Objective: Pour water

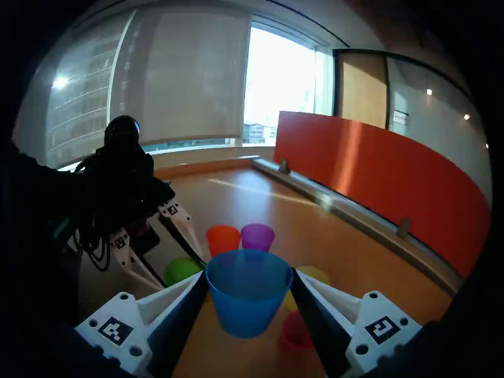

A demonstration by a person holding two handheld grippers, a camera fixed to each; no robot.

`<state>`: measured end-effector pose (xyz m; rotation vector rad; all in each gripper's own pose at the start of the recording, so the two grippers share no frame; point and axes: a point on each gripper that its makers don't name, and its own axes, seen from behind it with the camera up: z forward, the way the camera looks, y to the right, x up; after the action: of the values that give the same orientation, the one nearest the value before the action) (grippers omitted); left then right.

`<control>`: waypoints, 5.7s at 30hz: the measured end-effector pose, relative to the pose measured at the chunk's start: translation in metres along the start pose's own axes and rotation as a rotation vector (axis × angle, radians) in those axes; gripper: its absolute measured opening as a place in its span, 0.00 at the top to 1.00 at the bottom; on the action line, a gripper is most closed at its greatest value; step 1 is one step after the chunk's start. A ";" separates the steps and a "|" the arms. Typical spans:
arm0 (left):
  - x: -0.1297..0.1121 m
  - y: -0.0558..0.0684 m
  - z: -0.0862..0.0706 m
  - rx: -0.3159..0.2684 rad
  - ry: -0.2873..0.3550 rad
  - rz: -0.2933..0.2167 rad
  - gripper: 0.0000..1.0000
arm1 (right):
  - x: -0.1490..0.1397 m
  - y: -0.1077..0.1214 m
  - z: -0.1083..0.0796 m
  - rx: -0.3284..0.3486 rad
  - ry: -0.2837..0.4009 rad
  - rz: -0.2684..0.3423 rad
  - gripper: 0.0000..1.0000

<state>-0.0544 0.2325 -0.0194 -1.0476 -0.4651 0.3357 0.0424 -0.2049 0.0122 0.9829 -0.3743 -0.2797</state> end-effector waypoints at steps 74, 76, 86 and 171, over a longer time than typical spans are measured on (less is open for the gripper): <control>-0.024 0.006 -0.050 0.030 -0.002 -0.093 0.02 | -0.097 -0.022 0.042 0.058 -0.184 0.048 0.06; -0.023 0.006 -0.052 0.031 0.001 -0.094 0.02 | -0.099 -0.024 0.042 0.062 -0.190 0.051 0.06; -0.018 0.006 -0.058 0.037 0.015 -0.091 0.02 | -0.109 -0.027 0.042 0.065 -0.216 0.037 0.06; 0.000 -0.073 -0.181 0.751 0.347 -0.229 0.02 | -0.065 0.064 -0.110 -0.665 0.175 0.177 0.03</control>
<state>0.0425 0.0630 -0.0304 -0.3009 -0.1156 0.0977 0.0348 -0.0625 0.0000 0.3140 -0.1828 -0.1374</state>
